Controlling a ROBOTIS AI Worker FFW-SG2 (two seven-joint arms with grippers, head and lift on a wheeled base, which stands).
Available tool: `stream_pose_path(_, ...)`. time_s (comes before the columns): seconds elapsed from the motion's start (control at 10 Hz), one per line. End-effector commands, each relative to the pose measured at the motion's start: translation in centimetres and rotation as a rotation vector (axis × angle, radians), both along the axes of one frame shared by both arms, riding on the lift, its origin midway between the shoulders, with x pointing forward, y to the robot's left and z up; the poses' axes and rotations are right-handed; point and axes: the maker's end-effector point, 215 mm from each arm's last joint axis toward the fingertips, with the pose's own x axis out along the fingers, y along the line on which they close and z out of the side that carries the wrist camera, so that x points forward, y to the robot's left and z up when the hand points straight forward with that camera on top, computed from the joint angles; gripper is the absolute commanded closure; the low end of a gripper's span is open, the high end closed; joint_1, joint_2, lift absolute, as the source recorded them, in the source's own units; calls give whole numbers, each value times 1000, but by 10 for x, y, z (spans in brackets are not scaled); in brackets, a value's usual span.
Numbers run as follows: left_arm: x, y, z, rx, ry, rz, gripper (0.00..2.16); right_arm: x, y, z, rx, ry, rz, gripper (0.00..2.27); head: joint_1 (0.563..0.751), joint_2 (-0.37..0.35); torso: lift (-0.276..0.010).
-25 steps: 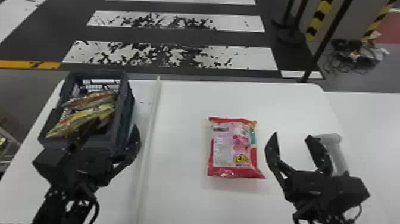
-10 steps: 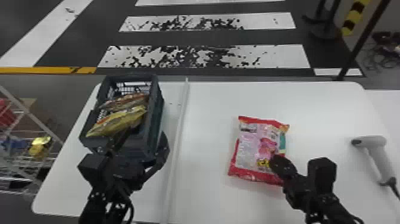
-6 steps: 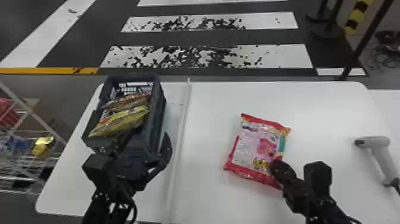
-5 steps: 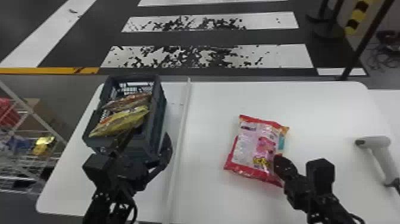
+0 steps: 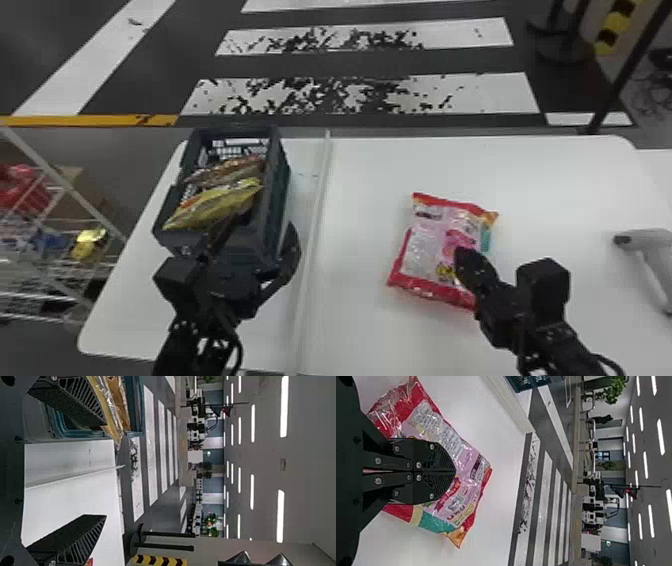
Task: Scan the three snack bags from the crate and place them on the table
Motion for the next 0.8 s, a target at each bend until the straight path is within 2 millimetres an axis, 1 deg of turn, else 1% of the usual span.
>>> stream_pose_path(0.0, 1, 1, -2, -1, 3, 0, 39, -3, 10, -19, -19, 34, 25, 2253, 695, 166, -62)
stream_pose_path(0.1, 1, 1, -3, 0, 4, -2, 39, -1, 8, -34, -38, 60, 29, 2253, 695, 179, -62)
stream_pose_path(0.3, 2, 1, -4, -3, 5, -2, 39, -5, 1, -66, -69, 112, 32, 2253, 695, 182, -62)
stream_pose_path(0.4, 3, 1, -5, -4, 6, -3, 39, -10, 2, -74, -69, 132, 48, 2253, 695, 180, -62)
stream_pose_path(0.5, 3, -1, -5, -5, 6, -6, 39, -10, 0, -75, -83, 129, 50, 2253, 695, 178, -62)
stream_pose_path(0.7, 3, -2, -5, -6, 7, -8, 39, -16, -18, -83, -146, 164, 89, 2253, 695, 170, -62)
